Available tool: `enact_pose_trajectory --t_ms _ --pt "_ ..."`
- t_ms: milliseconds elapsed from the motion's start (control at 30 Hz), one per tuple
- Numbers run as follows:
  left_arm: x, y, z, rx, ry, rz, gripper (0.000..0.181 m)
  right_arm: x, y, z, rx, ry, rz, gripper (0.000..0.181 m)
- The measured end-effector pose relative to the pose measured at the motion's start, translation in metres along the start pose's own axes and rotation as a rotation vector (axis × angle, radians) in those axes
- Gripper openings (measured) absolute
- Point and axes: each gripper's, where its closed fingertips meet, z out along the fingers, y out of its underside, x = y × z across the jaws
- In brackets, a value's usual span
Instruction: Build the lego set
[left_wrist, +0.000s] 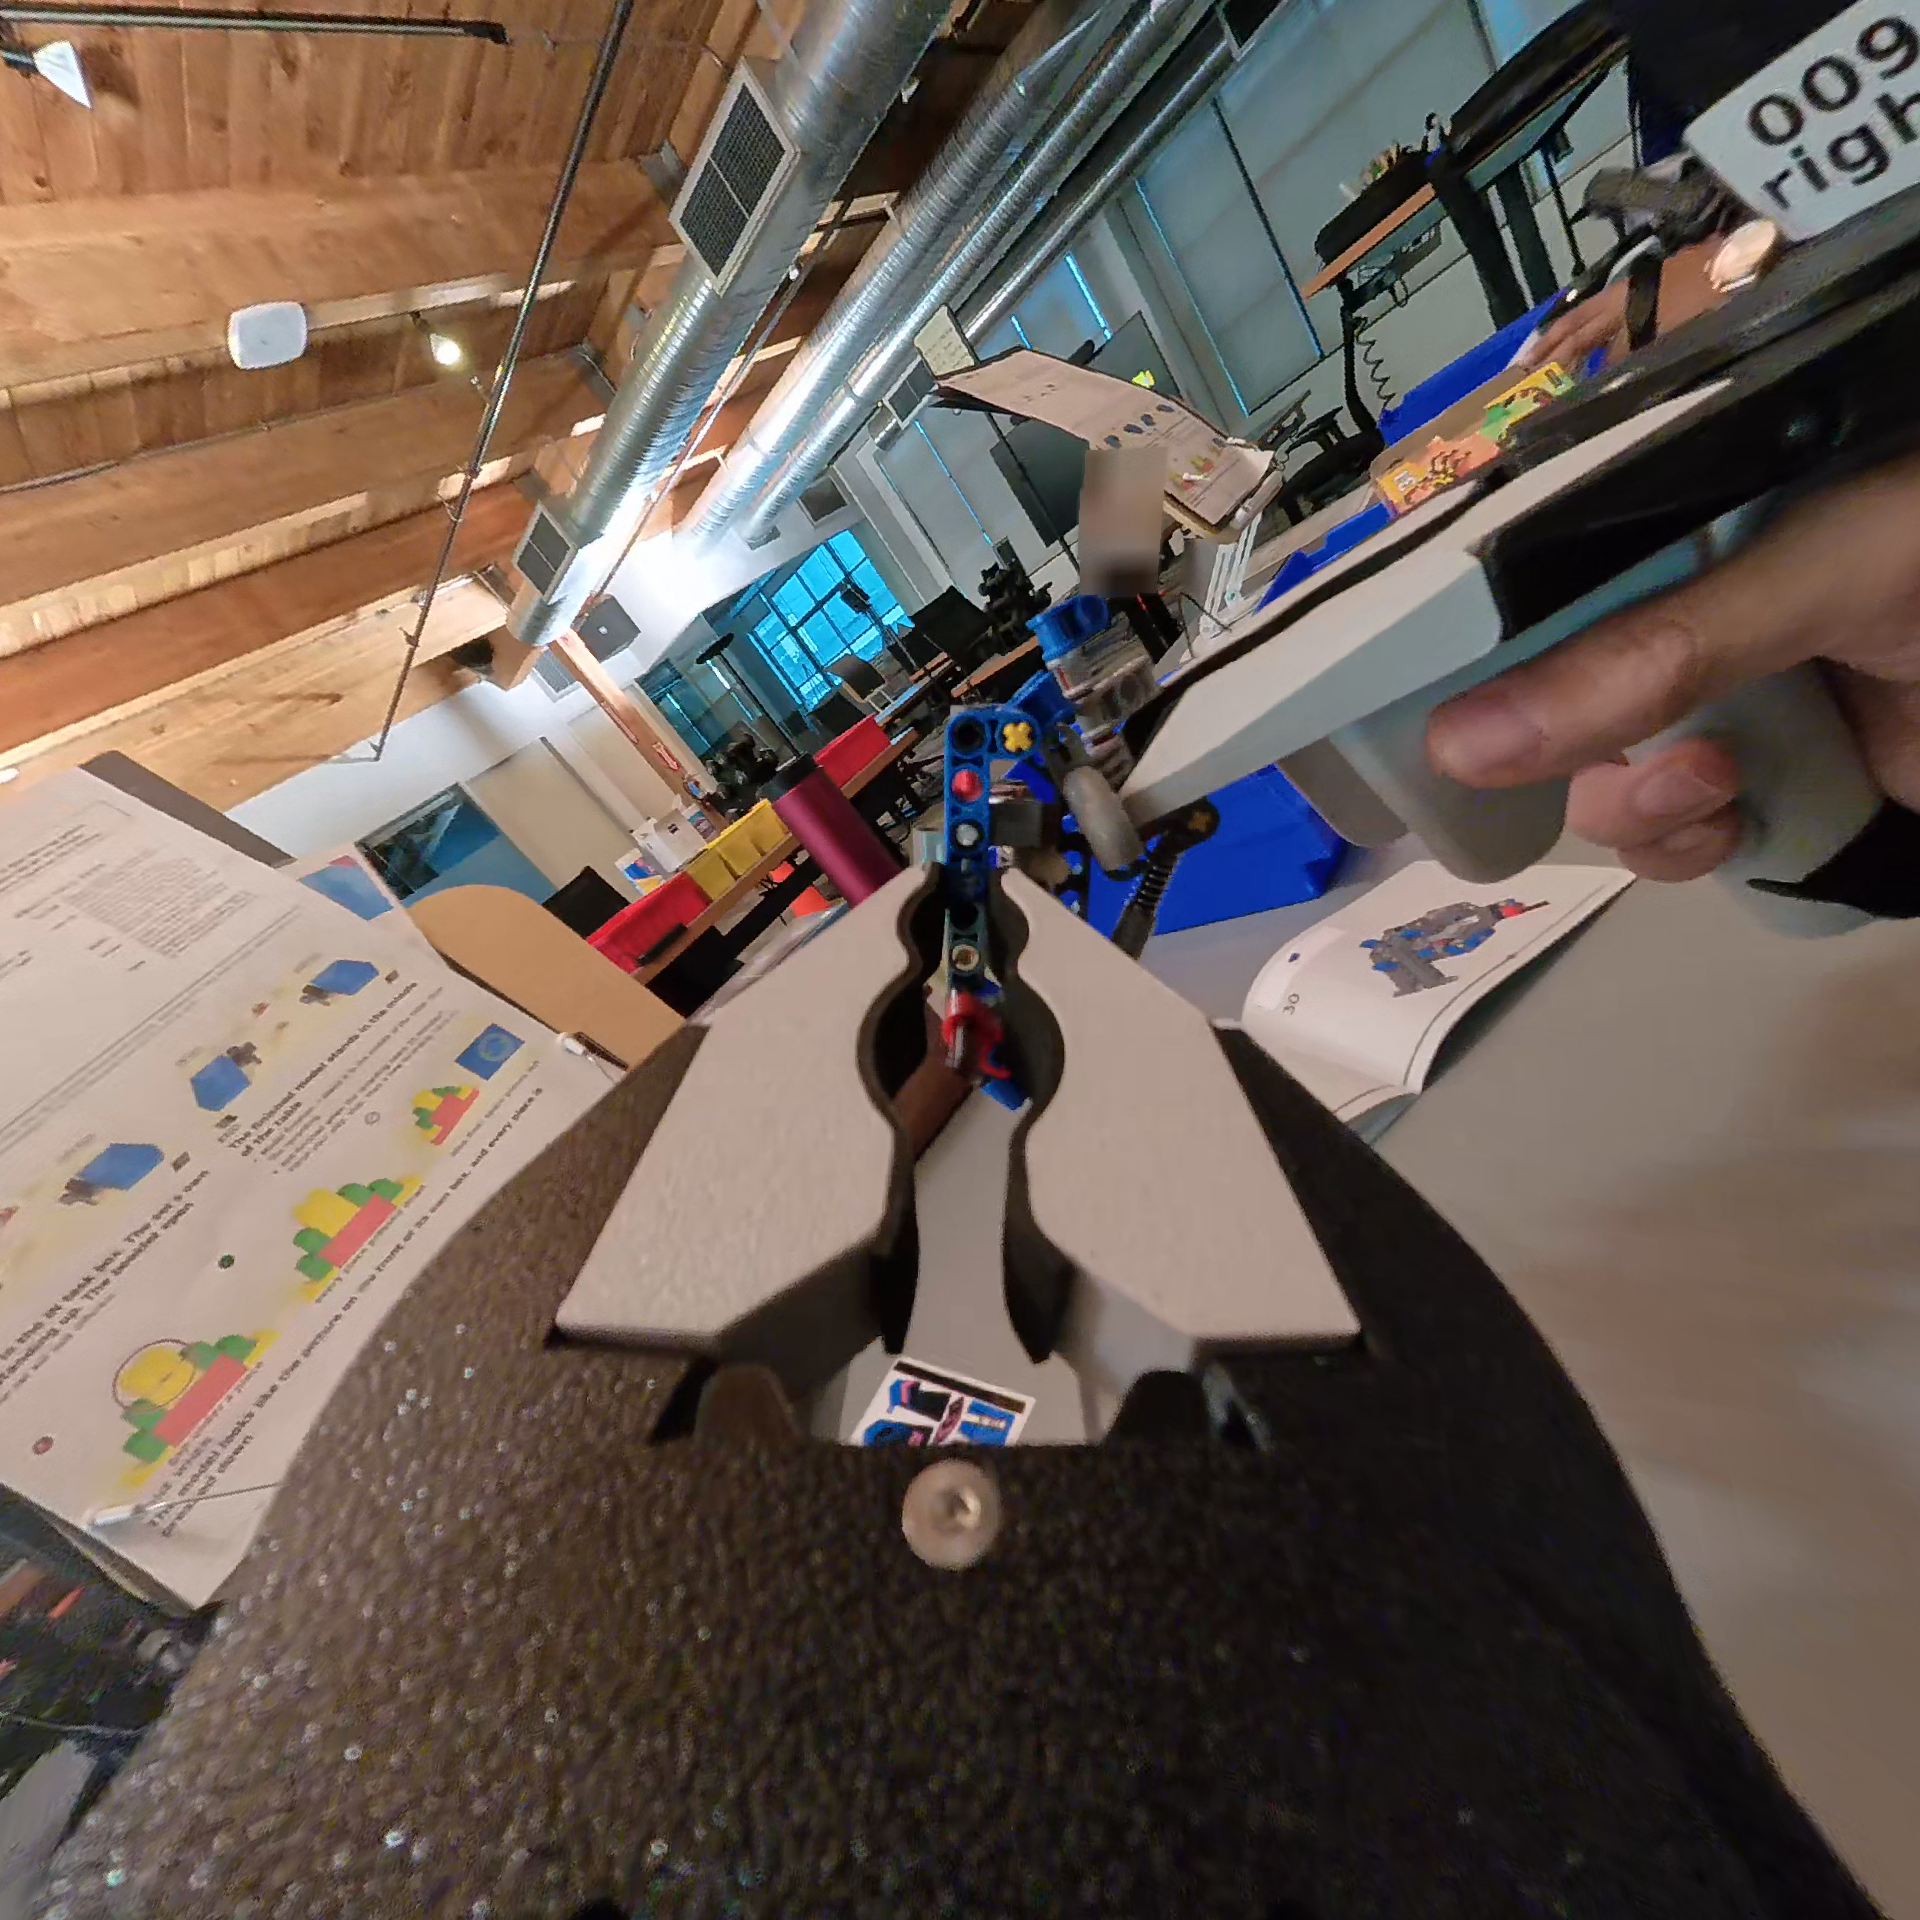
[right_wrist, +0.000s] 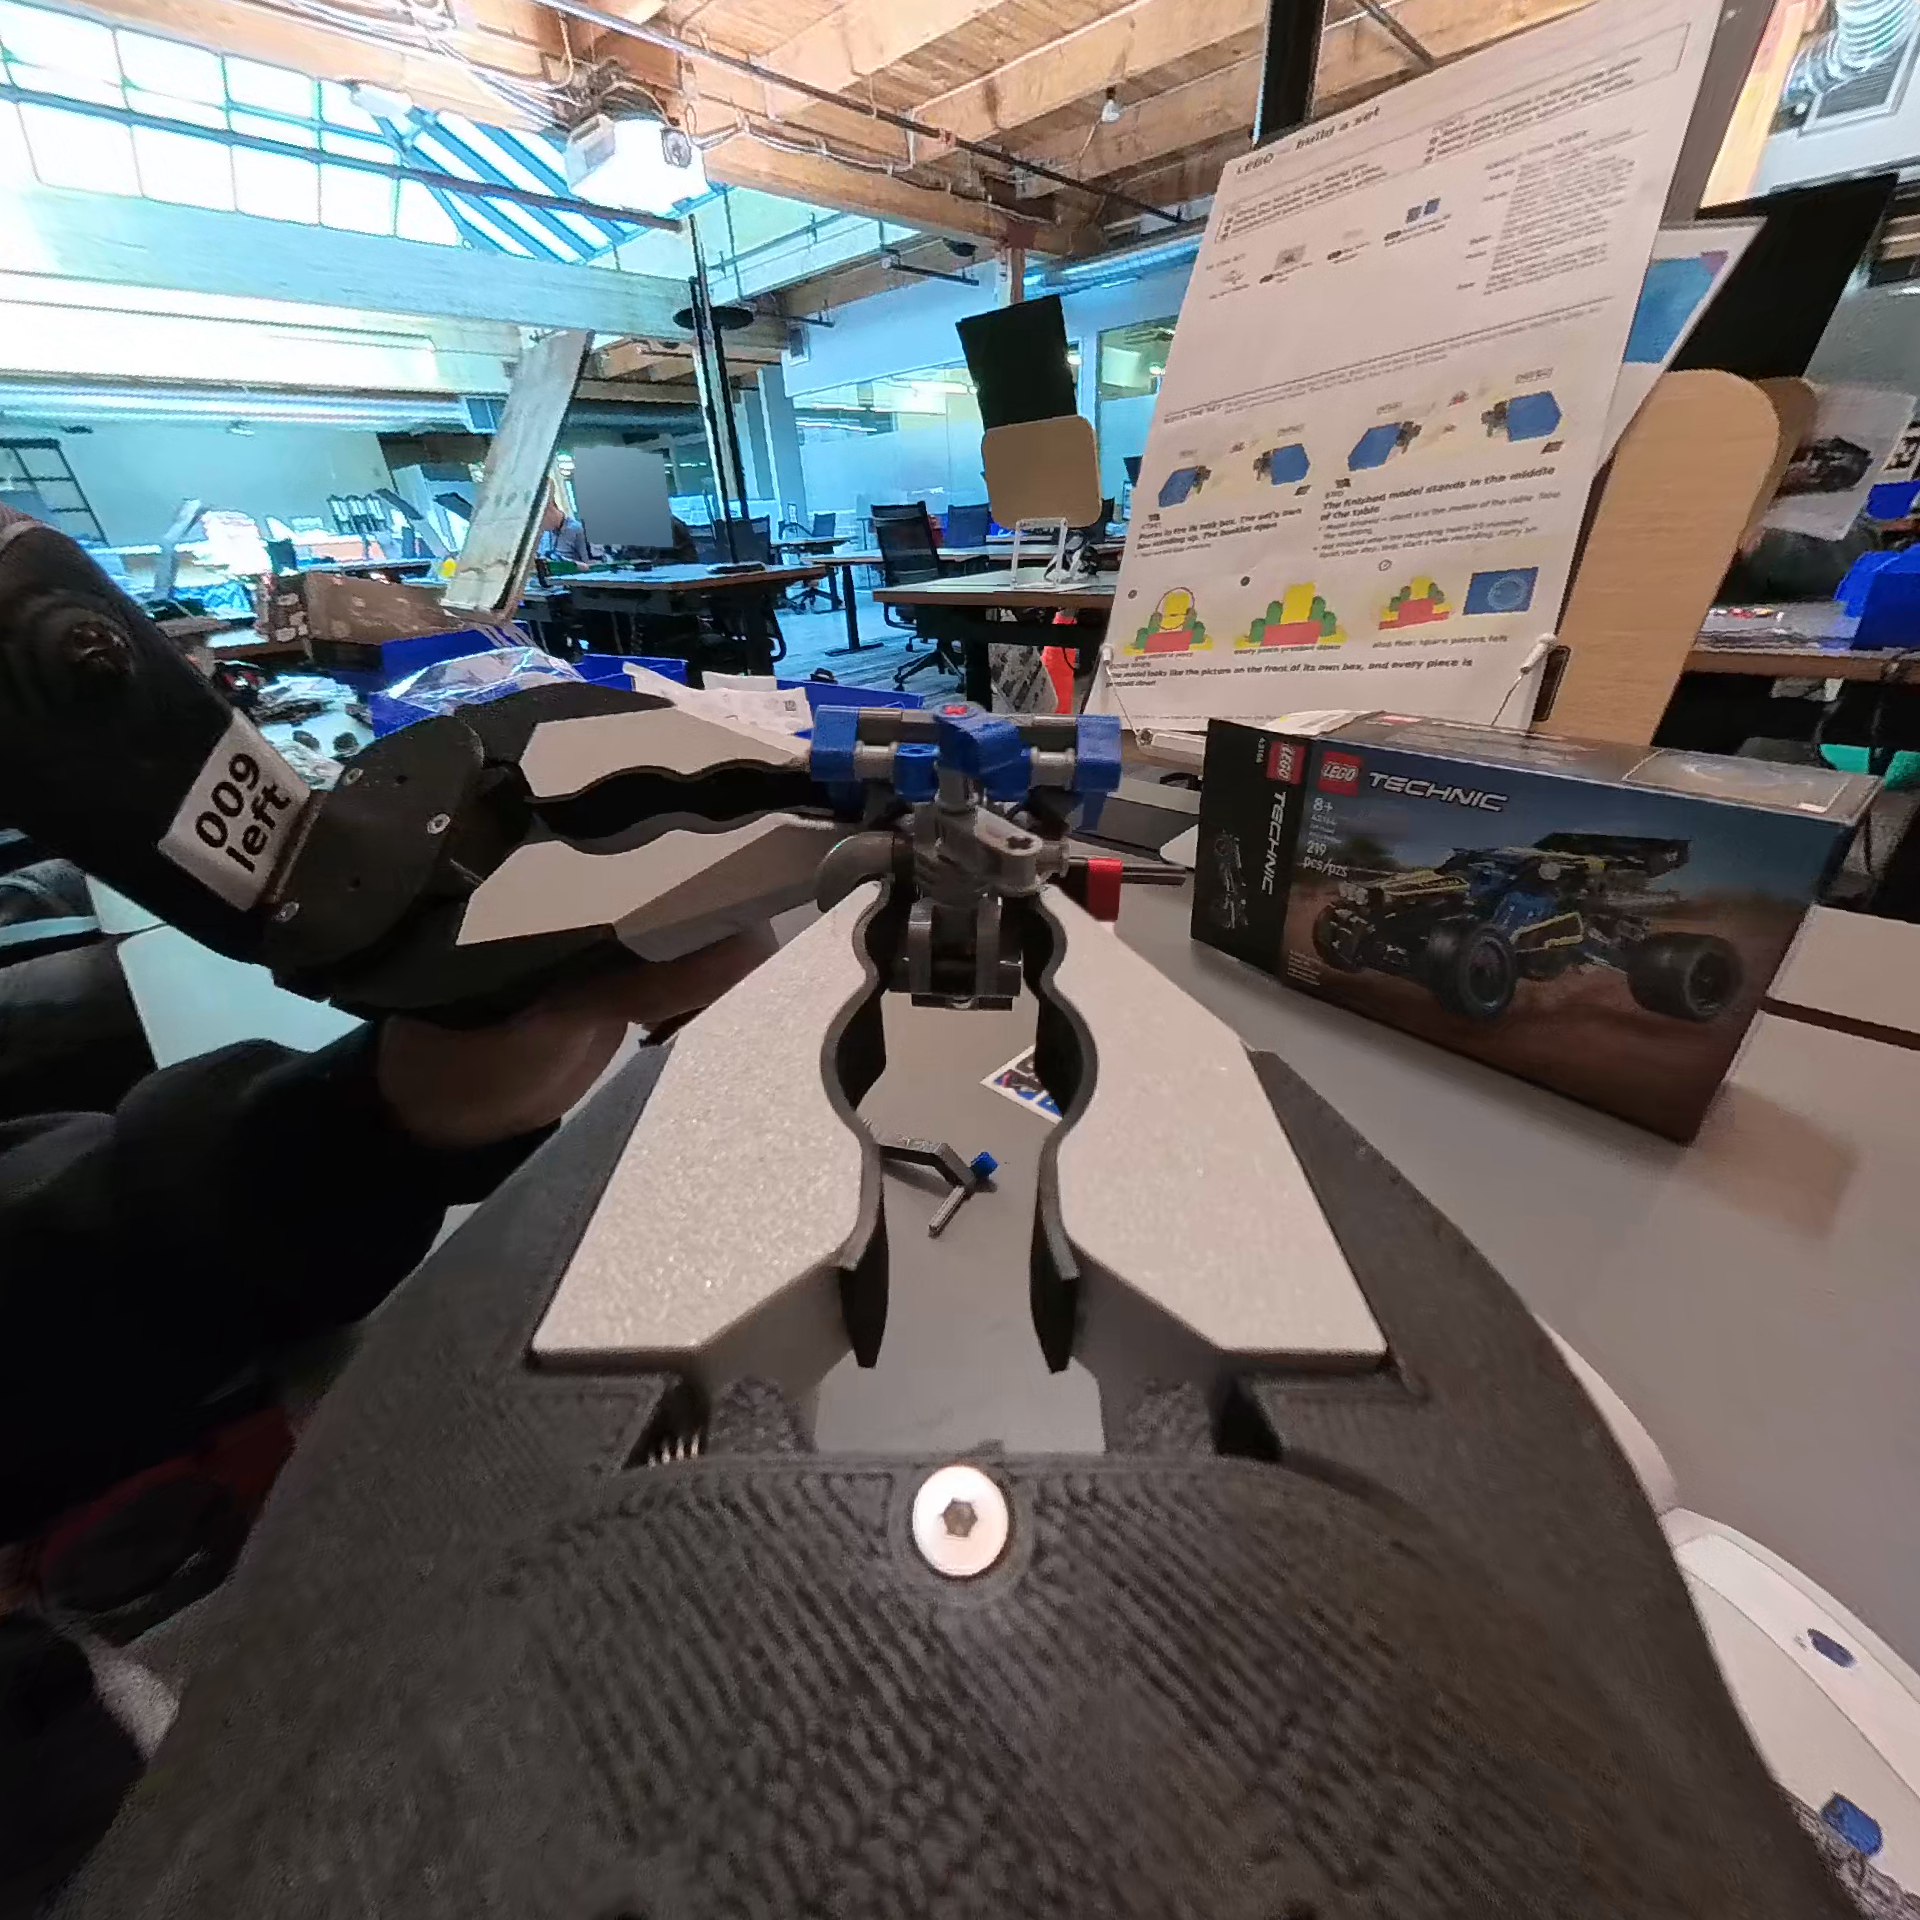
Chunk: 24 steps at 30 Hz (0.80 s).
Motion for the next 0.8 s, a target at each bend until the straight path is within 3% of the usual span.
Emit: enact_pose_trajectory --t_ms 200,300,500,800 --pt "-0.008 -0.007 -0.003 -0.012 -0.078 0.1 0.004 -0.003 -0.007 0.004 0.032 0.032 -0.032 0.021" --pt "-0.013 -0.011 -0.007 0.0 -0.073 -0.02 0.004 -0.008 -0.014 0.005 0.066 0.038 -0.058 0.021" --pt "-0.019 -0.02 -0.012 0.003 -0.095 -0.076 0.004 -0.017 -0.025 0.005 0.112 0.064 -0.1 0.021" --pt "-0.018 -0.024 -0.014 0.001 -0.082 -0.031 0.004 -0.018 -0.028 0.002 0.088 0.045 -0.092 0.021"
